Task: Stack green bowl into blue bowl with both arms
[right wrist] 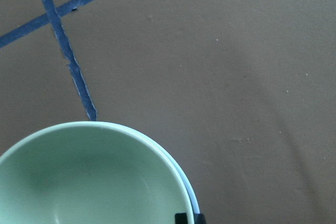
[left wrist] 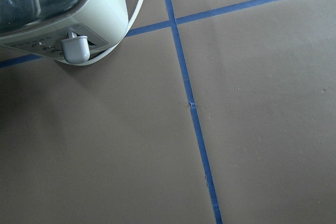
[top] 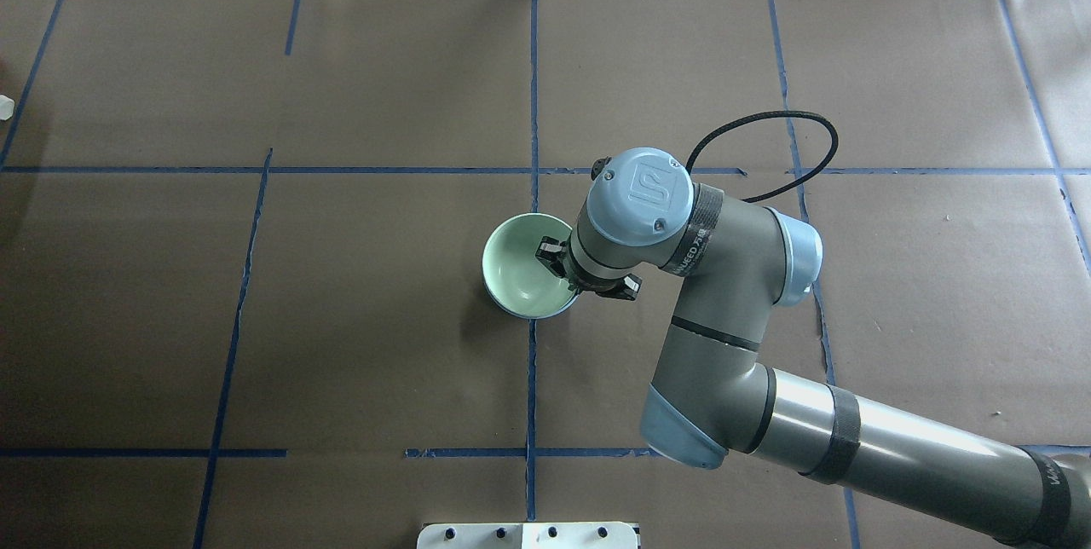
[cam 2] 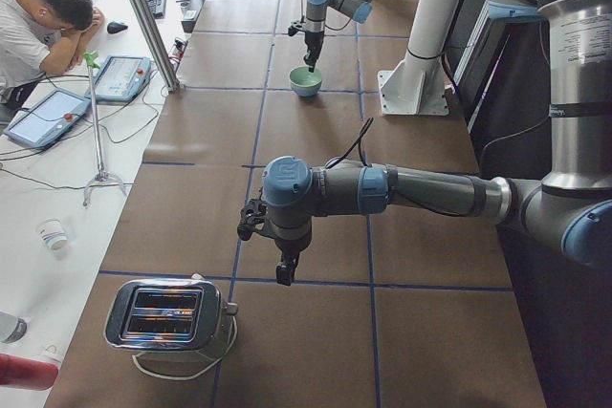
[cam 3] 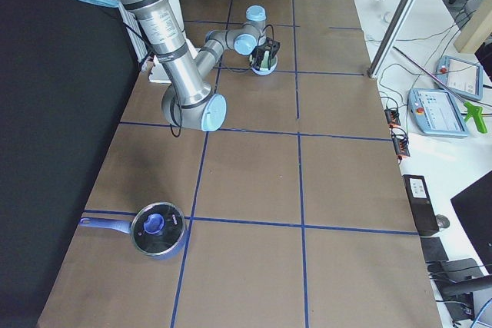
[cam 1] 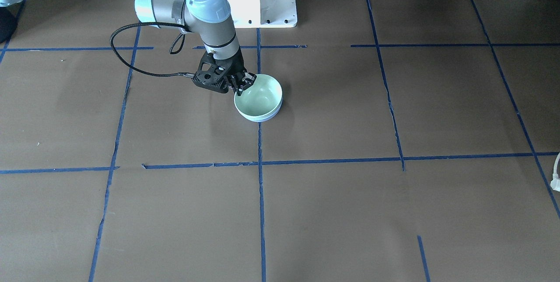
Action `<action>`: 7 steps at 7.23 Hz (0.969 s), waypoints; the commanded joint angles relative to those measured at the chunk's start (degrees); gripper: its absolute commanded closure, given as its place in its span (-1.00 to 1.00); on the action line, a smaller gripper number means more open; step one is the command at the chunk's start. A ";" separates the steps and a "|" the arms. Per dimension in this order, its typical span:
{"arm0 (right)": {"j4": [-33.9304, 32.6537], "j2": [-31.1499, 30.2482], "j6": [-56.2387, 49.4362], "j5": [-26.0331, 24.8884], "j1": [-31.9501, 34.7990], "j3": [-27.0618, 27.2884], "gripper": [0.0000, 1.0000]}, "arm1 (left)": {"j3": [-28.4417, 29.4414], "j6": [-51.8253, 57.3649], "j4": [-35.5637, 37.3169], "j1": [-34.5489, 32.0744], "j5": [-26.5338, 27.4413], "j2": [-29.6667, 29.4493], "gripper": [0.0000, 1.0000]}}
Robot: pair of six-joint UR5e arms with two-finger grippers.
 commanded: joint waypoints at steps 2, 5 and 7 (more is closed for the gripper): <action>-0.13 -0.09 -0.87 -0.19 0.16 1.02 -1.00 | 0.00 0.00 0.00 0.00 0.00 0.00 -1.00; -6.16 -0.70 -13.63 9.87 10.05 3.48 -1.00 | 0.35 0.09 -0.08 0.09 0.09 0.00 -1.00; -12.92 -5.85 -34.34 18.93 22.24 5.76 -1.00 | 0.36 0.18 0.00 0.17 0.18 -0.09 -1.00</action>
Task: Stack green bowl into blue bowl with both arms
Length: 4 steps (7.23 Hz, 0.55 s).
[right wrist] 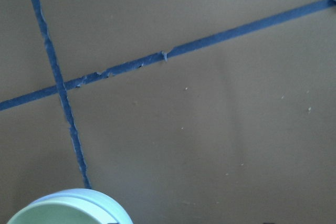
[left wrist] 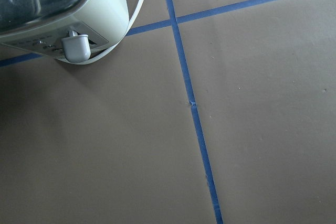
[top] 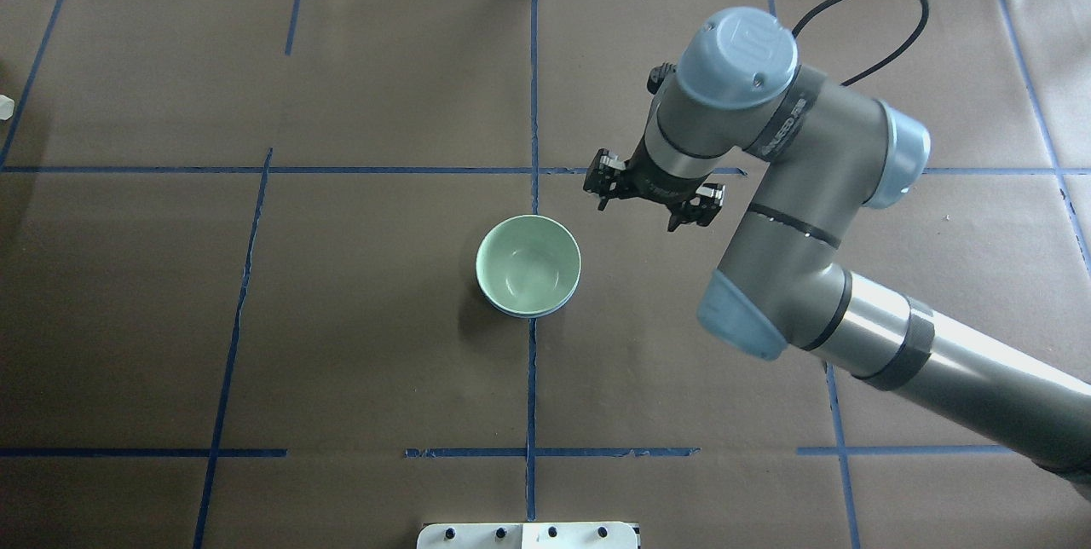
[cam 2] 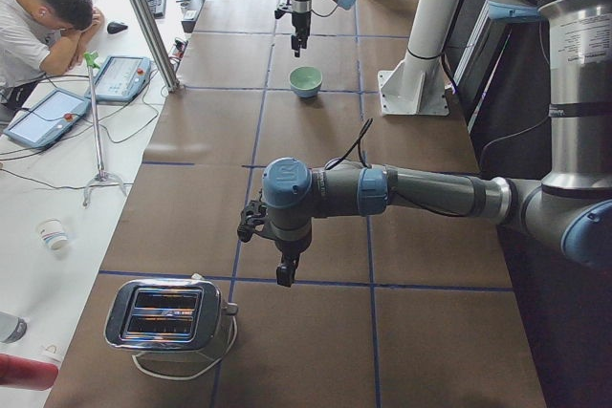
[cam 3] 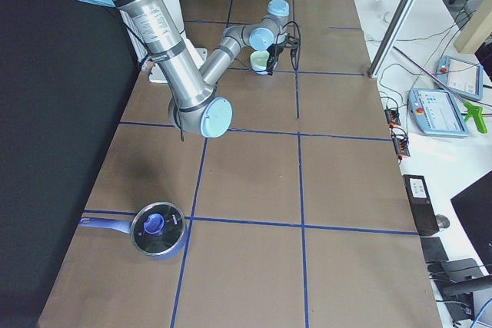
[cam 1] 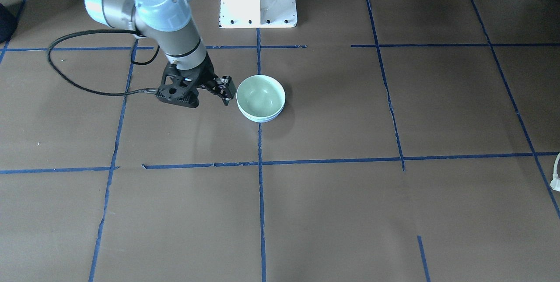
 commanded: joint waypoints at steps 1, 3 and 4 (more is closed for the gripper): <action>-7.25 -7.67 -28.23 10.36 15.73 2.20 -1.00 | 0.03 -0.05 0.19 0.16 0.12 -0.03 -1.00; -10.17 -19.08 -55.52 12.78 27.28 3.52 -1.00 | 0.20 -0.22 0.90 0.51 0.21 -0.82 -1.00; -10.18 -24.70 -68.69 12.78 33.07 3.26 -1.00 | 0.20 -0.31 0.98 0.51 0.21 -0.91 -1.00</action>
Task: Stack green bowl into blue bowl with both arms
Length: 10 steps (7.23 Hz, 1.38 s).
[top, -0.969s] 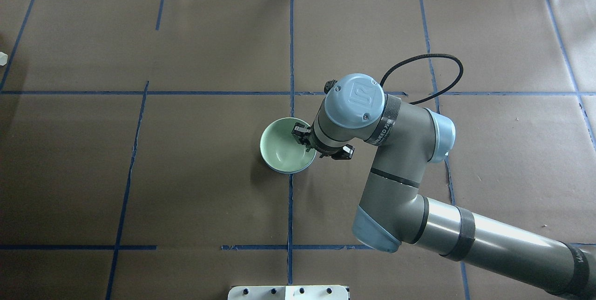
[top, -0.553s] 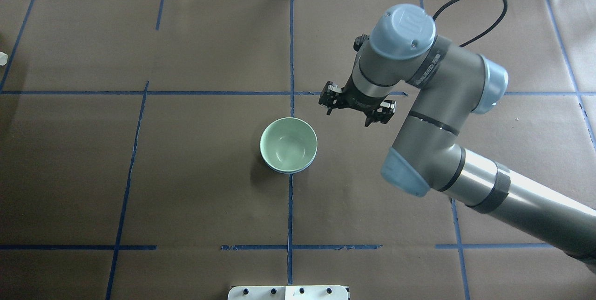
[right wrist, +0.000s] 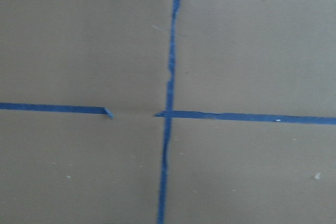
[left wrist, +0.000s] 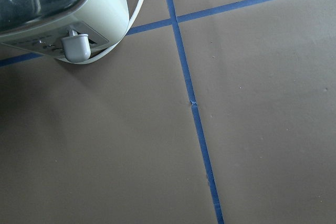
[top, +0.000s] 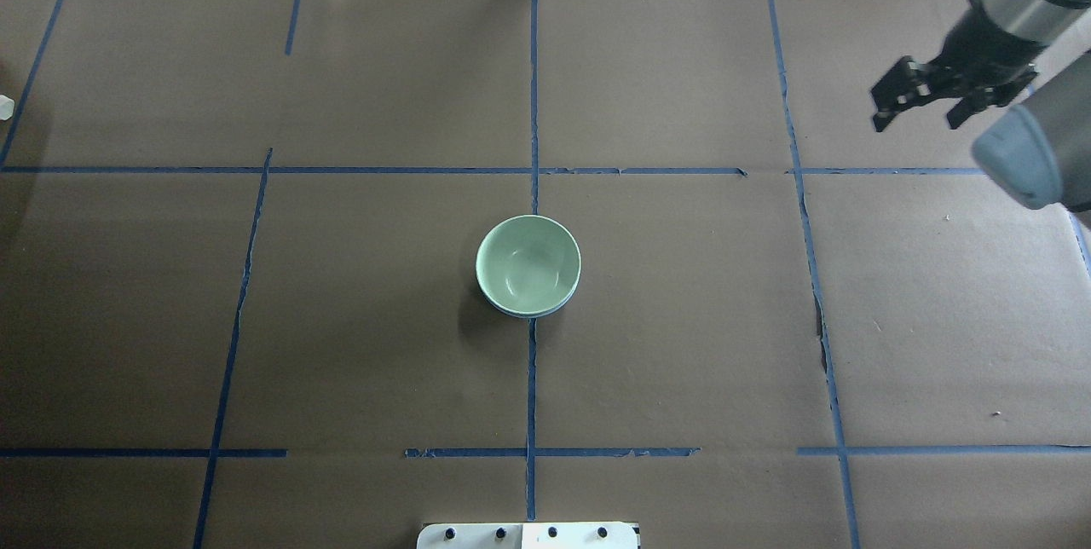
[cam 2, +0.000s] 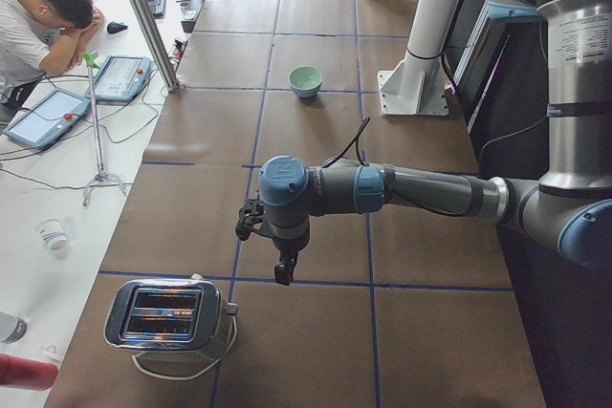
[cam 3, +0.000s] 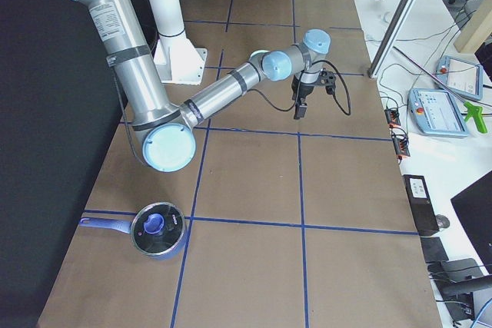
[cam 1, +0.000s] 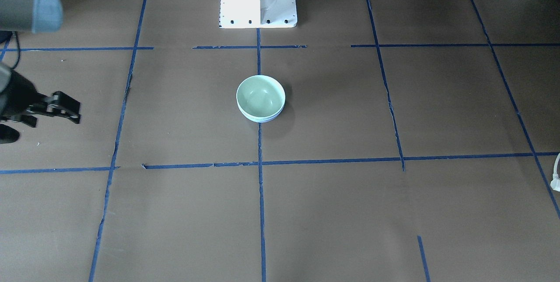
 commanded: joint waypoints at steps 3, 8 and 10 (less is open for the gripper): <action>0.35 -22.24 -39.09 -0.09 18.86 -0.13 -1.00 | 0.42 -0.39 0.18 0.42 -0.05 -1.01 -1.00; 1.75 -28.08 -32.11 -0.45 24.52 2.24 -1.00 | 0.69 0.48 -0.70 0.50 -0.06 -0.92 -1.00; 2.38 -28.08 -31.94 -0.36 24.35 2.24 -1.00 | 0.51 0.57 -0.78 0.50 -0.05 -1.09 -1.00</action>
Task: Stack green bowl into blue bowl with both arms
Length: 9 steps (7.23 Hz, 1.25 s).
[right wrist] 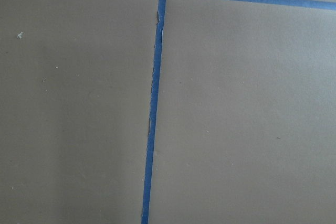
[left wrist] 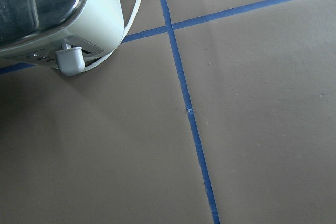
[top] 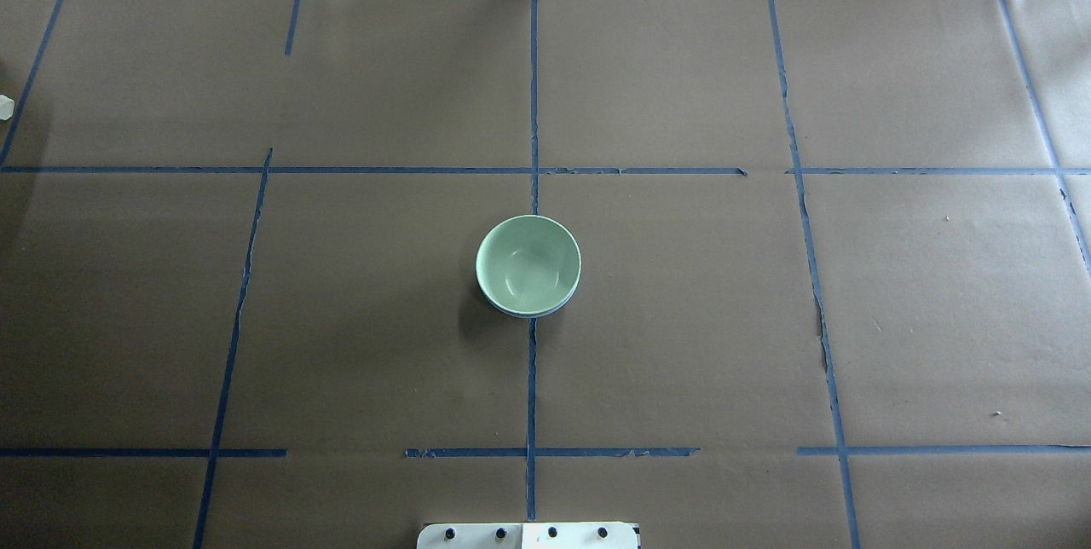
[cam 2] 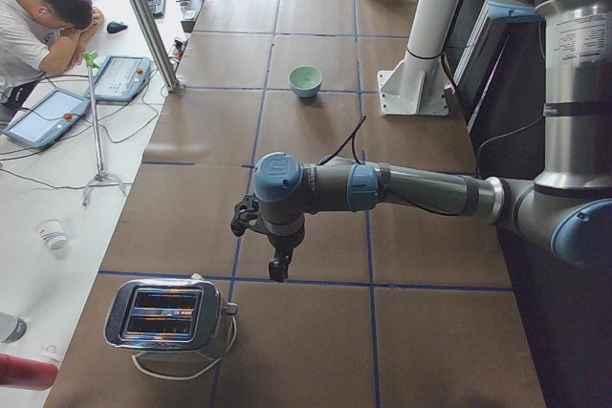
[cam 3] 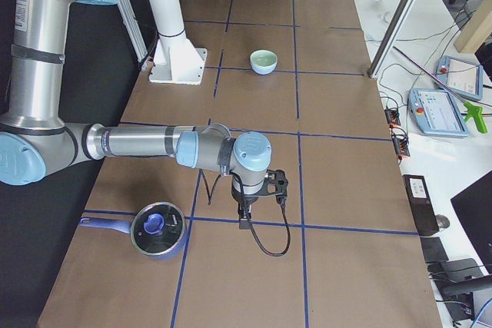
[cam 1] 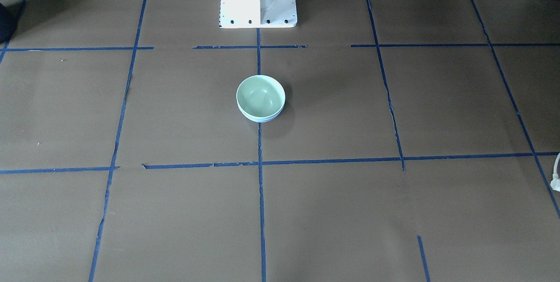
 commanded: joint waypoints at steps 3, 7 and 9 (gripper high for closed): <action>0.59 -0.07 0.29 0.15 -0.17 -0.20 -1.00 | 0.43 -0.12 -1.80 0.09 0.02 0.47 -1.00; 0.59 -0.16 0.38 0.41 -0.25 -0.20 -1.00 | 4.22 -0.13 -1.99 0.09 0.81 1.08 -1.00; 0.59 -0.16 0.38 0.41 -0.52 -0.29 -1.00 | 3.96 -0.13 -1.99 0.09 0.82 1.00 -1.00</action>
